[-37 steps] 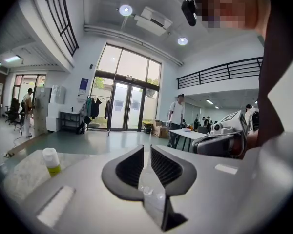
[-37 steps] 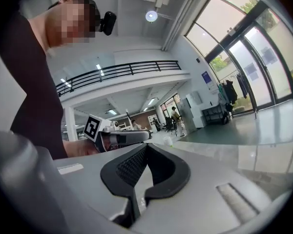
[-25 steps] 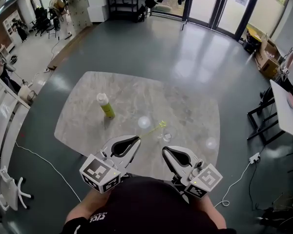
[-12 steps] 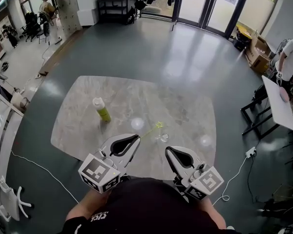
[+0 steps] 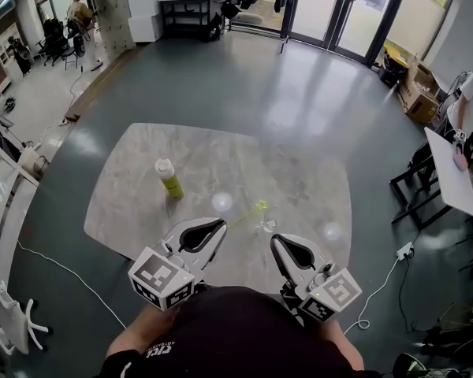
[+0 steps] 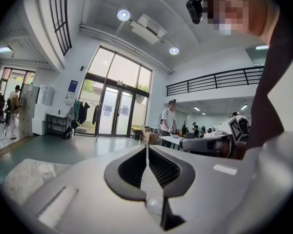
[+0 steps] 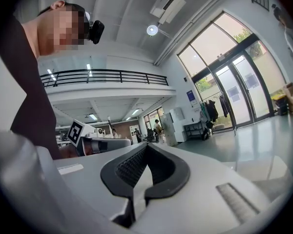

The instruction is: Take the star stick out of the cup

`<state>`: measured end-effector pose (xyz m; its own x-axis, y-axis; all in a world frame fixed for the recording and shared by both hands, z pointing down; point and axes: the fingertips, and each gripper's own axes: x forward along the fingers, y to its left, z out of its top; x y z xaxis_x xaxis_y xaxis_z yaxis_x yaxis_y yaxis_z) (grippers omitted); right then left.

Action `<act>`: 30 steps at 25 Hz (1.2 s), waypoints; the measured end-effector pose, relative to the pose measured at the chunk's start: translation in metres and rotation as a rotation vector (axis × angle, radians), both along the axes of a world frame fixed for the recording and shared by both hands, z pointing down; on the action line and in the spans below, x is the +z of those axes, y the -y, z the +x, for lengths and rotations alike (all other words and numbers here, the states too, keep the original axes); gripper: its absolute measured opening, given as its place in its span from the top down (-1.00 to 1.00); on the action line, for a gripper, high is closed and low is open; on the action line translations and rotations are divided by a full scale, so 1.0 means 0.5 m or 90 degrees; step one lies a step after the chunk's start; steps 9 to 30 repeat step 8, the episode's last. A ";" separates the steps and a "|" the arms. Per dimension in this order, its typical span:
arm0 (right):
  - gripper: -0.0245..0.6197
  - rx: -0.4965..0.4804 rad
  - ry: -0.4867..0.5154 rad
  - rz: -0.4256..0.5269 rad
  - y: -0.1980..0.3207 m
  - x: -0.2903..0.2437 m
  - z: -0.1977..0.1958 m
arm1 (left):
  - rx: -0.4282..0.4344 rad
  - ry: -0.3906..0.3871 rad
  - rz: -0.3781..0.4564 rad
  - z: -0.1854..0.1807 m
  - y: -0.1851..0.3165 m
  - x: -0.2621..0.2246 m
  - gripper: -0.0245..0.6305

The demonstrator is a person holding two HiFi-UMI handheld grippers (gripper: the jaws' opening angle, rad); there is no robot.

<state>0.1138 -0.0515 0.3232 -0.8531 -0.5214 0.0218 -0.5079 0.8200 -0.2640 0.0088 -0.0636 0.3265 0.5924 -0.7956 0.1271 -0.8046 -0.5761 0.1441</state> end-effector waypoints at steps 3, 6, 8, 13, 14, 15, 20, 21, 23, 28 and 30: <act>0.89 -0.011 -0.002 0.000 0.002 0.000 -0.016 | -0.008 -0.002 -0.005 -0.014 -0.002 0.003 0.88; 0.89 -0.018 -0.004 -0.001 0.002 0.002 -0.023 | -0.016 -0.004 -0.008 -0.022 -0.003 0.008 0.88; 0.89 -0.022 -0.006 -0.001 0.002 0.005 -0.028 | -0.021 -0.007 -0.010 -0.027 -0.003 0.012 0.88; 0.89 -0.022 -0.006 -0.001 0.002 0.005 -0.028 | -0.021 -0.007 -0.010 -0.027 -0.003 0.012 0.88; 0.89 -0.022 -0.006 -0.001 0.002 0.005 -0.028 | -0.021 -0.007 -0.010 -0.027 -0.003 0.012 0.88; 0.89 -0.022 -0.006 -0.001 0.002 0.005 -0.028 | -0.021 -0.007 -0.010 -0.027 -0.003 0.012 0.88; 0.89 -0.022 -0.006 -0.001 0.002 0.005 -0.028 | -0.021 -0.007 -0.010 -0.027 -0.003 0.012 0.88; 0.89 -0.022 -0.006 -0.001 0.002 0.005 -0.028 | -0.021 -0.007 -0.010 -0.027 -0.003 0.012 0.88; 0.89 -0.022 -0.006 -0.001 0.002 0.005 -0.028 | -0.021 -0.007 -0.010 -0.027 -0.003 0.012 0.88; 0.89 -0.022 -0.006 -0.001 0.002 0.005 -0.028 | -0.021 -0.007 -0.010 -0.027 -0.003 0.012 0.88; 0.89 -0.022 -0.006 -0.001 0.002 0.005 -0.028 | -0.021 -0.007 -0.010 -0.027 -0.003 0.012 0.88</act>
